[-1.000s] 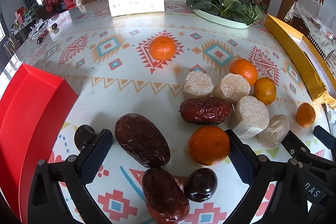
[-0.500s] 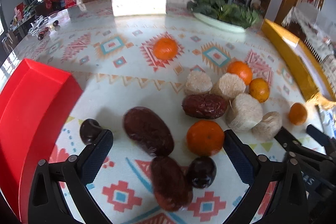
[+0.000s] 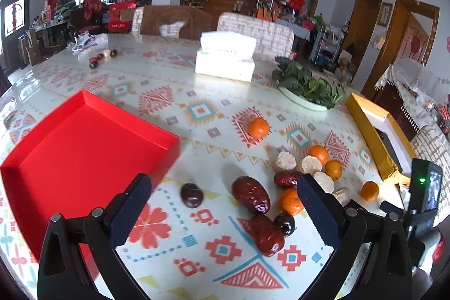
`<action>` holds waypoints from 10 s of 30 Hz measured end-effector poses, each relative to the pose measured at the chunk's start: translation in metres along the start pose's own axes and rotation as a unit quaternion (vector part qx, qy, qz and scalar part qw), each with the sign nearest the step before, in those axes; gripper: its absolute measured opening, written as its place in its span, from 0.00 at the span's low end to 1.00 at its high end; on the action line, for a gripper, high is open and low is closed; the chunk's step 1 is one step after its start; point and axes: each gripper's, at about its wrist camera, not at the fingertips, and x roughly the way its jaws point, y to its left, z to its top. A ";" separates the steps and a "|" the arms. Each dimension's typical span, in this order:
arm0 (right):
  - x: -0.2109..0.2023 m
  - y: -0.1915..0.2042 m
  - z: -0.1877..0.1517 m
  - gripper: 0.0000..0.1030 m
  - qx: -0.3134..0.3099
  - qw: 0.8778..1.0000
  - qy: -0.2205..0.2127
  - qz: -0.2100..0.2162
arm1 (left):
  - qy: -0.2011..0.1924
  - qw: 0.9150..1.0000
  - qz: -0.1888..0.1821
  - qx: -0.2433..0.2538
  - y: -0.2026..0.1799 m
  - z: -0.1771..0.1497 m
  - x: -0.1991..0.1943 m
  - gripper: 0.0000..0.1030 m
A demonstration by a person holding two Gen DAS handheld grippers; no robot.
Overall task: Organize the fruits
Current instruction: 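Raise both tools and reposition them toward the fruit pile, then grasp a large red date with the left tool while the right tool grasps a beige rice-cake piece, then carry the date and rice cake into the red tray and open both tools, then withdraw both open tools from the red tray back to the fruit pile, then grasp a dark round date with the left tool while the right tool grasps another dark date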
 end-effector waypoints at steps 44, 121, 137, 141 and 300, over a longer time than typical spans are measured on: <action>-0.111 -0.008 -0.027 0.98 -0.010 0.991 -0.121 0.057 | -0.100 0.989 0.078 0.072 0.006 -0.016 -0.077 1.00; -0.015 0.044 0.005 0.47 -0.118 0.978 -0.016 0.172 | 0.114 0.974 -0.121 0.157 -0.042 -0.049 0.052 0.46; -0.051 0.035 -0.002 0.33 -0.092 0.977 -0.039 0.186 | 0.060 0.986 -0.128 0.088 -0.003 -0.034 0.013 0.29; -0.078 0.047 -0.001 0.33 -0.101 0.972 -0.057 0.202 | 0.034 0.992 -0.106 0.057 0.028 -0.022 -0.003 0.28; -0.051 0.089 -0.029 0.28 -0.119 0.959 0.005 0.257 | 0.120 0.986 -0.065 0.093 0.017 -0.008 0.069 0.60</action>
